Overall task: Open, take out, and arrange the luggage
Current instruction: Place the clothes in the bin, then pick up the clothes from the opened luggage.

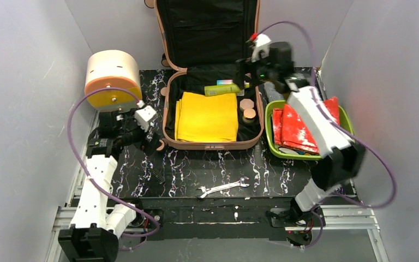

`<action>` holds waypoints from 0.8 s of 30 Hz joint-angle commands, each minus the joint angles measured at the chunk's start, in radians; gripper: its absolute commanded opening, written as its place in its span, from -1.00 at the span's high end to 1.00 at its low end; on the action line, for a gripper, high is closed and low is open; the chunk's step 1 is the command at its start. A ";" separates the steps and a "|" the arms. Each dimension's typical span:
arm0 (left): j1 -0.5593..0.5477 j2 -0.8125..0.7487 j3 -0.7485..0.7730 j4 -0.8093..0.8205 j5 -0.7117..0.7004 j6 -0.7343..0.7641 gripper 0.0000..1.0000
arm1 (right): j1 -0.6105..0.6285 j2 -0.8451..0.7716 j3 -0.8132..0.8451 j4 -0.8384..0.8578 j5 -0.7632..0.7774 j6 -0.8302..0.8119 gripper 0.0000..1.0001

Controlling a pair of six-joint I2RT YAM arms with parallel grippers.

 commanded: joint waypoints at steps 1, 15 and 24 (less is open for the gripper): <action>-0.180 0.097 0.073 -0.002 -0.142 0.064 -0.97 | 0.133 0.249 0.065 -0.063 0.057 0.176 -0.97; -0.287 0.319 0.183 0.048 -0.204 0.097 -0.97 | 0.215 0.468 0.053 -0.129 0.407 0.359 -0.97; -0.304 0.355 0.172 0.083 -0.214 0.109 -0.97 | 0.222 0.396 -0.073 -0.089 0.439 0.468 -0.97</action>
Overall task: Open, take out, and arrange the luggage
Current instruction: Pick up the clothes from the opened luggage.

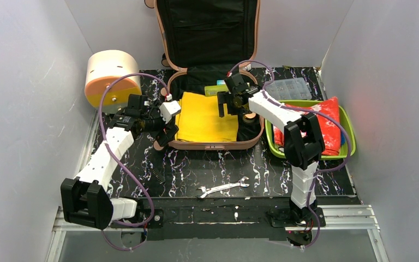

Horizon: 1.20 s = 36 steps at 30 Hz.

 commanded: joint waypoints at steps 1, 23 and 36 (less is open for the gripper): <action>-0.013 0.016 0.024 0.020 -0.005 0.015 -0.97 | 0.007 -0.049 -0.039 0.045 0.061 0.095 -0.97; -0.038 0.010 0.007 0.025 -0.001 0.021 -0.97 | -0.042 0.074 0.008 0.082 -0.188 0.104 -0.93; -0.038 -0.057 -0.048 0.033 0.005 0.022 -0.97 | -0.157 0.049 -0.134 0.282 -0.477 0.063 -0.62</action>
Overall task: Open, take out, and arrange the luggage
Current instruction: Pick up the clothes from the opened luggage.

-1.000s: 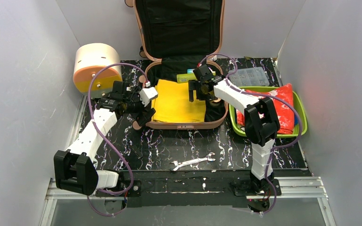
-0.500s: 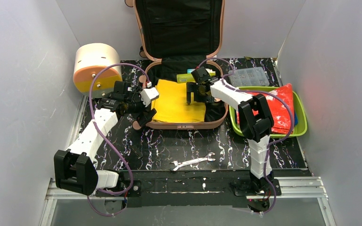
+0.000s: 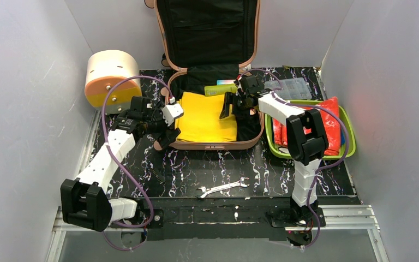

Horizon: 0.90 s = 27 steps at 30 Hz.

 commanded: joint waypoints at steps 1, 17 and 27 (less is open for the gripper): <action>-0.003 -0.059 -0.019 -0.008 0.021 0.003 -1.00 | -0.018 0.033 0.015 0.072 -0.041 -0.038 -0.61; -0.004 -0.115 -0.048 -0.036 -0.005 0.006 -0.99 | -0.063 -0.064 -0.043 0.182 -0.197 -0.019 0.97; -0.002 -0.153 -0.041 -0.083 -0.127 -0.015 -0.99 | -0.030 -0.205 -0.001 0.186 -0.165 -0.077 0.97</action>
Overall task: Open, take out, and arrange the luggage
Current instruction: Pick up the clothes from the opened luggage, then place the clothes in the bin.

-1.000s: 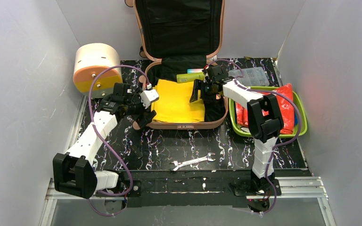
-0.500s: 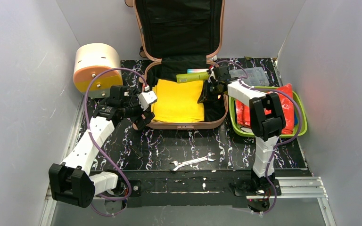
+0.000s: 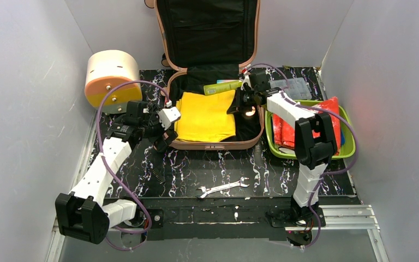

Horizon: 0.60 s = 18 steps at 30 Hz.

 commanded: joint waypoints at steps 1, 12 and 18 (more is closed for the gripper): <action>0.001 -0.055 -0.002 -0.059 -0.079 -0.017 -0.99 | 0.026 -0.137 0.046 0.107 -0.022 -0.025 0.97; 0.093 -0.203 -0.084 -0.132 -0.103 -0.050 -0.99 | 0.030 -0.220 0.014 0.012 0.049 -0.111 0.97; 0.163 -0.273 -0.138 -0.143 -0.050 -0.081 -0.99 | 0.015 -0.295 0.043 -0.087 0.179 -0.200 0.97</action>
